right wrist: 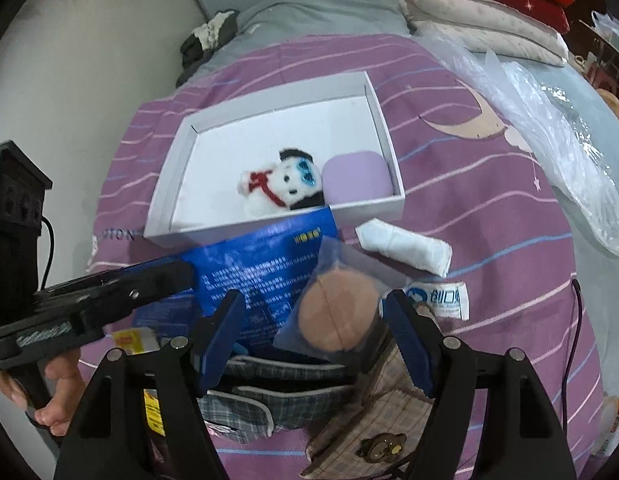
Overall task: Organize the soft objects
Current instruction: 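Grasp the clear bag with beige puff with the right tool while the left grasps the blue packet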
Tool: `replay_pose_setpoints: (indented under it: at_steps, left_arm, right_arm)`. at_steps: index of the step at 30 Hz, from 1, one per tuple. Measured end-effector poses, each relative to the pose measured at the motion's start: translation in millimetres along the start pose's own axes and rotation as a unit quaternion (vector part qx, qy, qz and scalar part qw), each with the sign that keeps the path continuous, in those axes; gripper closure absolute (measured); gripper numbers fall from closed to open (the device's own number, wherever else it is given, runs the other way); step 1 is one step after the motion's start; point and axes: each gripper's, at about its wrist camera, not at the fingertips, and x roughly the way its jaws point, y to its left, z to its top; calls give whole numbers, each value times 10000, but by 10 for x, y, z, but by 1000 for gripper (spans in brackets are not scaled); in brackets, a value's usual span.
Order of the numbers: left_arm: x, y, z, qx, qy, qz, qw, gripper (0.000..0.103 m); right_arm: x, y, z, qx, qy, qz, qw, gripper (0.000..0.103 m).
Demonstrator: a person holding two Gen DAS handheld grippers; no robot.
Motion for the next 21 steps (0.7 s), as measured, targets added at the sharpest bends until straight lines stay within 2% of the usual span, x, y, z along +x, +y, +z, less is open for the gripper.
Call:
replay_pose_setpoints:
  at_steps: [6, 7, 8, 9, 10, 12, 15, 21]
  left_arm:
    - [177, -79, 2, 131, 161, -143, 9997, 61]
    - [198, -102, 8, 154, 157, -168, 9996, 61]
    - [225, -149, 6, 234, 144, -172, 9995, 61]
    - [231, -167, 6, 291, 142, -178, 9993, 61]
    - [251, -225, -4, 407, 155, -181, 9989, 61]
    - [267, -319, -20, 604, 143, -162, 9979, 65]
    - [291, -442, -31, 824, 121, -115, 9965, 69]
    - [352, -697, -42, 1213, 46, -20, 9926, 72]
  right_arm:
    - [162, 9, -128, -112, 207, -49, 9997, 30]
    - [180, -12, -151, -69, 176, -101, 9998, 35]
    - [181, -48, -167, 19, 137, -169, 9998, 48]
    - [171, -93, -175, 129, 96, -170, 9997, 54]
    - [157, -135, -174, 216, 83, -161, 9996, 69]
    - [101, -240, -168, 412, 13, -229, 9989, 87]
    - [-3, -402, -156, 641, -160, -318, 9973, 94]
    - [-153, -593, -136, 934, -379, -114, 9948, 96]
